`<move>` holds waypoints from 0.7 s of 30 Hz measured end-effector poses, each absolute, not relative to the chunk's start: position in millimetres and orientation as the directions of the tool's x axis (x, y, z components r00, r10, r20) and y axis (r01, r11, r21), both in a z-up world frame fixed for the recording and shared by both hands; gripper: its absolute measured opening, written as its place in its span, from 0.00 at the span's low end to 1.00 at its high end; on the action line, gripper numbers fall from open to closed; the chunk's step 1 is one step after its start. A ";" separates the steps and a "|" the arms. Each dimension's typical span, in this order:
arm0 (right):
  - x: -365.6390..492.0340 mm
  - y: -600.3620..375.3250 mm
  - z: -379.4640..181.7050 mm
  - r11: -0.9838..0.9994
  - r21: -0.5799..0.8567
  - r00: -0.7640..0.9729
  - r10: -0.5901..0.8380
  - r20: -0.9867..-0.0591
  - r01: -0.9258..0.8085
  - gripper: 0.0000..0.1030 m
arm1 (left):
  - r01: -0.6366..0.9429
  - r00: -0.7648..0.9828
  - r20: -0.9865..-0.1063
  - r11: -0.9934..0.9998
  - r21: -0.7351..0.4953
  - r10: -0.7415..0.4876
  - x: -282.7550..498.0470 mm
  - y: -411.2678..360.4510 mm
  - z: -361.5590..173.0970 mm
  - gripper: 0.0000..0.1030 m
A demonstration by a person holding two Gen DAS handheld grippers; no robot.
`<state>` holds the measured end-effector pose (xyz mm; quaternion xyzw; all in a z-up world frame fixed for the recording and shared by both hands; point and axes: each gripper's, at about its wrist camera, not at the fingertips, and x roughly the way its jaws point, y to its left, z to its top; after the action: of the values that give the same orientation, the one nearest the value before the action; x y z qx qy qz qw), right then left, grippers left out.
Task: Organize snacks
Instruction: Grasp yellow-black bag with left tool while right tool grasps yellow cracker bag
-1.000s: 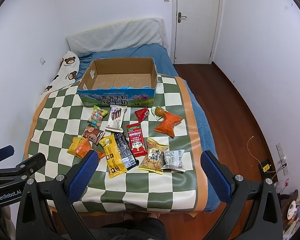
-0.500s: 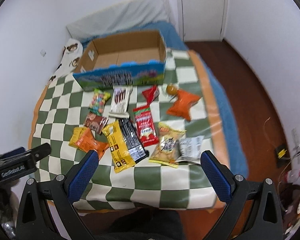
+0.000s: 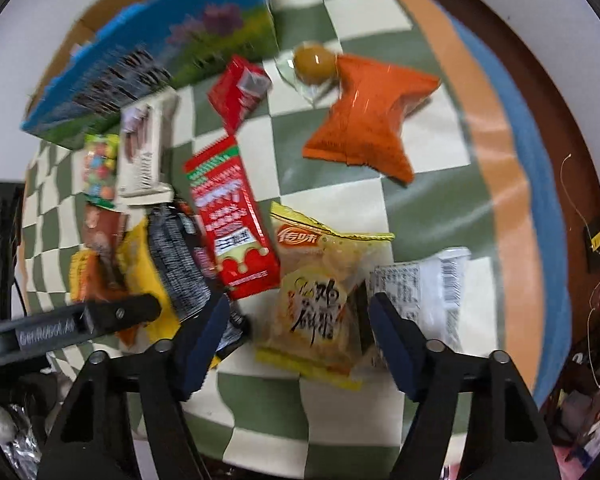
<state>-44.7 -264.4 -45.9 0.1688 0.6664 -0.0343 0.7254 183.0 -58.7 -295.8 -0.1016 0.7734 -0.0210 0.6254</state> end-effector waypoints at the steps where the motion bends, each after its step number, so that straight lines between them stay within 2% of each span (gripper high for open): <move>1: -42.4 -264.3 -56.1 0.939 0.202 0.092 0.183 -0.979 0.278 0.70 | -0.140 -0.210 -0.961 0.978 -0.153 -0.181 187.1 -62.4 -305.8 0.88; 4: -40.0 -264.6 -79.0 0.934 0.202 0.053 0.195 -0.979 0.293 0.68 | -0.143 -0.245 -0.957 0.982 -0.126 -0.158 191.3 -72.4 -329.2 0.88; 9: -39.2 -268.5 -108.0 0.920 0.218 0.014 0.226 -0.974 0.326 0.55 | -0.116 -0.185 -0.976 0.989 -0.092 -0.112 184.0 -82.5 -335.4 0.86; 12: -36.0 -270.4 -113.5 0.924 0.216 0.009 0.225 -0.974 0.316 0.47 | 0.022 -0.115 -0.992 0.998 -0.053 -0.050 170.1 -91.2 -329.5 0.83; 16: -28.5 -262.2 -119.1 0.961 0.192 -0.030 0.201 -0.979 0.197 0.45 | 0.225 -0.054 -0.996 0.972 0.059 0.073 146.3 -98.9 -314.8 0.83; 18: -25.9 -253.2 -118.4 0.977 0.175 -0.053 0.183 -0.982 0.125 0.45 | 0.255 -0.060 -0.996 0.966 0.048 0.065 140.2 -94.1 -314.4 0.85; 21: -20.0 -249.6 -122.5 0.981 0.167 -0.059 0.173 -0.983 0.102 0.47 | 0.218 -0.096 -0.995 0.976 -0.011 0.010 141.5 -84.4 -320.1 0.85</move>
<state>-20.0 -249.6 -122.5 0.0944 0.7272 0.0263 0.6793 141.5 -84.4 -320.1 0.0777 0.7361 -0.0779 0.6678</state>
